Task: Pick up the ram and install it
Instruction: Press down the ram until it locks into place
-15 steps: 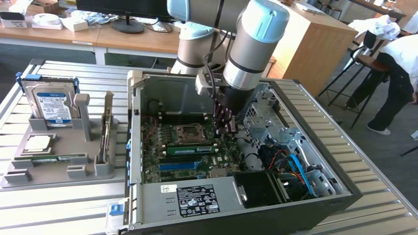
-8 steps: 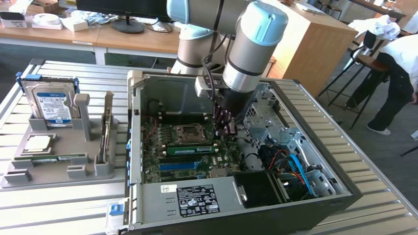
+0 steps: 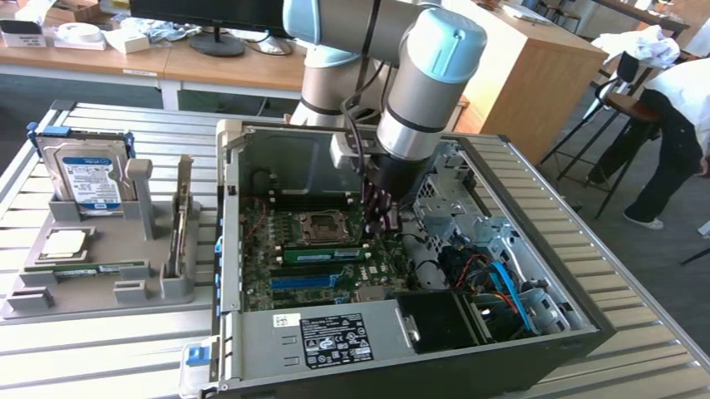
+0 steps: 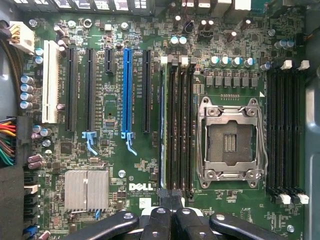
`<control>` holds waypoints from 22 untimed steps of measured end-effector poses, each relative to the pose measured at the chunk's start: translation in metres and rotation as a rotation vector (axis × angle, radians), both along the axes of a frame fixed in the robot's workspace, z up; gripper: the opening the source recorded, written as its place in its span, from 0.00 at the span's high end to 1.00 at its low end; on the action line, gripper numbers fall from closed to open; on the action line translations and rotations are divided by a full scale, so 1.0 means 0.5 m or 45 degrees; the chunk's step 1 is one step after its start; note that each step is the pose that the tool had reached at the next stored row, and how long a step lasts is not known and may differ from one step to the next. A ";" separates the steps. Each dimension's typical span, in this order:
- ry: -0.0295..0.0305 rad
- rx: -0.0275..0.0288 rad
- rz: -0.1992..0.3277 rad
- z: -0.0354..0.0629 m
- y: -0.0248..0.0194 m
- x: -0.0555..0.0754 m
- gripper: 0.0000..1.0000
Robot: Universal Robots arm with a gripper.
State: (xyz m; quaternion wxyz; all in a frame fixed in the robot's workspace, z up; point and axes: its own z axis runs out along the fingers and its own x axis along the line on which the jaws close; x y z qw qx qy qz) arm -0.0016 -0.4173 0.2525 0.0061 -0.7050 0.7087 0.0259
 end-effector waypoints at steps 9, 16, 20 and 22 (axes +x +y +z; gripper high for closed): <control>-0.0001 0.0000 0.000 -0.007 0.0000 0.000 0.90; 0.0000 -0.0002 0.000 -0.013 0.0000 0.000 0.90; 0.0000 0.0000 0.000 -0.013 0.0000 0.000 0.90; 0.0000 0.0000 0.000 -0.013 0.0000 0.000 0.90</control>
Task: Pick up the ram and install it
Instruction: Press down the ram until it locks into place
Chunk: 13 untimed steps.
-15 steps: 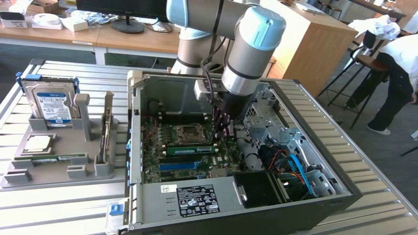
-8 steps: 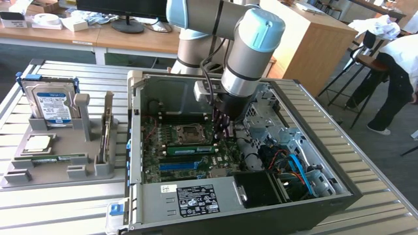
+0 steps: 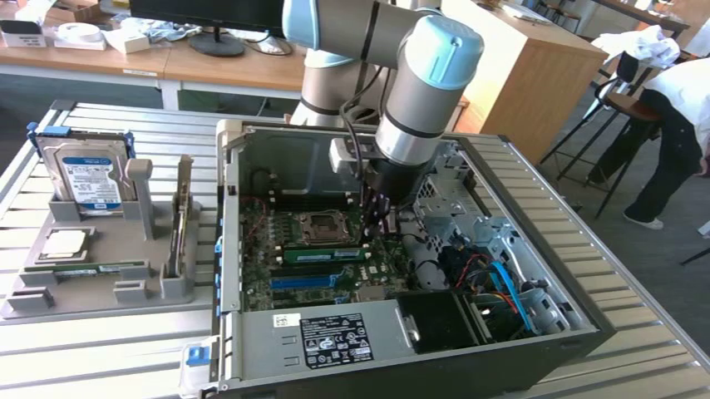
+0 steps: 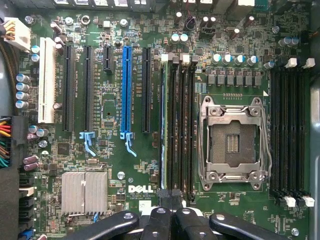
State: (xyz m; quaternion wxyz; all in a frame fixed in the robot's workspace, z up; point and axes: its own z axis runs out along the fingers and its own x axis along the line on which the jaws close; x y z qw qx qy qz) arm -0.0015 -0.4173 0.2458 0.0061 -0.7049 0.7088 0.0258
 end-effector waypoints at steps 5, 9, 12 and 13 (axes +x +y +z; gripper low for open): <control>0.0000 -0.0001 0.000 -0.001 0.0000 0.007 0.90; 0.0000 0.0000 0.000 -0.001 0.0000 0.010 0.90; -0.0001 0.0004 0.000 -0.001 0.0000 0.011 0.90; -0.0001 0.0009 0.000 -0.001 0.0001 0.011 0.90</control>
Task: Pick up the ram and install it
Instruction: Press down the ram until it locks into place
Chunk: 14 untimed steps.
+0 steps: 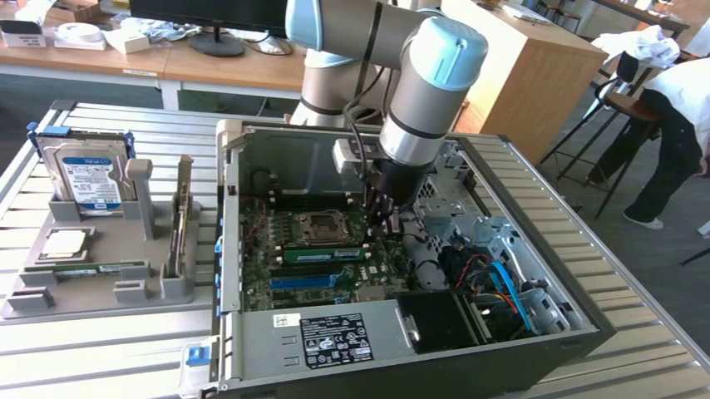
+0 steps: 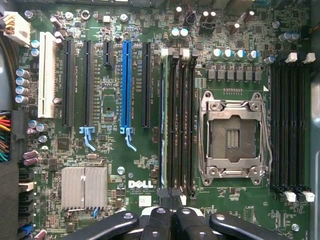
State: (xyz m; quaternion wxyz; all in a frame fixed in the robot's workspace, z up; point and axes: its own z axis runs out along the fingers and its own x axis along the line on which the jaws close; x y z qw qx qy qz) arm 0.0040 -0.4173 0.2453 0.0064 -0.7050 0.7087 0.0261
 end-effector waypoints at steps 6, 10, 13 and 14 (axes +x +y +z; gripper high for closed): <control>0.0001 0.0012 0.000 0.000 -0.0001 0.003 0.90; 0.0001 0.0013 0.000 -0.003 -0.0001 0.003 0.90; 0.0001 0.0014 0.000 -0.007 -0.0001 0.003 0.90; 0.0001 0.0013 0.000 -0.008 -0.0001 0.003 0.90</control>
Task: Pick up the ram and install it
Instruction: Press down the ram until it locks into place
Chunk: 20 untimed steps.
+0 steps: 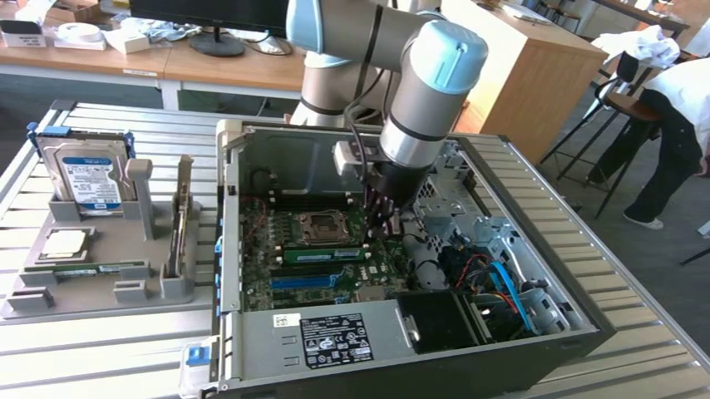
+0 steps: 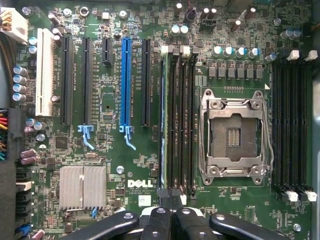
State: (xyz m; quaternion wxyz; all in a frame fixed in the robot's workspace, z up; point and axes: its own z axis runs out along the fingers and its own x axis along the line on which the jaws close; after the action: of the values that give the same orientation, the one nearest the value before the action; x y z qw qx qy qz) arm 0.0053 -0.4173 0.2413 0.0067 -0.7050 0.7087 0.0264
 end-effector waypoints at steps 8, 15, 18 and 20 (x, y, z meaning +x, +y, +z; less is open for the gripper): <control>0.0000 0.0001 0.000 -0.003 0.0000 0.000 0.90; 0.0000 0.0007 0.000 -0.011 0.0000 0.000 0.90; 0.0000 0.0009 0.000 -0.015 0.0000 0.000 0.90; 0.0000 0.0011 0.000 -0.017 -0.0001 0.000 0.90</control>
State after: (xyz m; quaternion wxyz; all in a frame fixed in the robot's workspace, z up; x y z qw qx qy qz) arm 0.0053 -0.4174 0.2330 0.0070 -0.7050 0.7087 0.0268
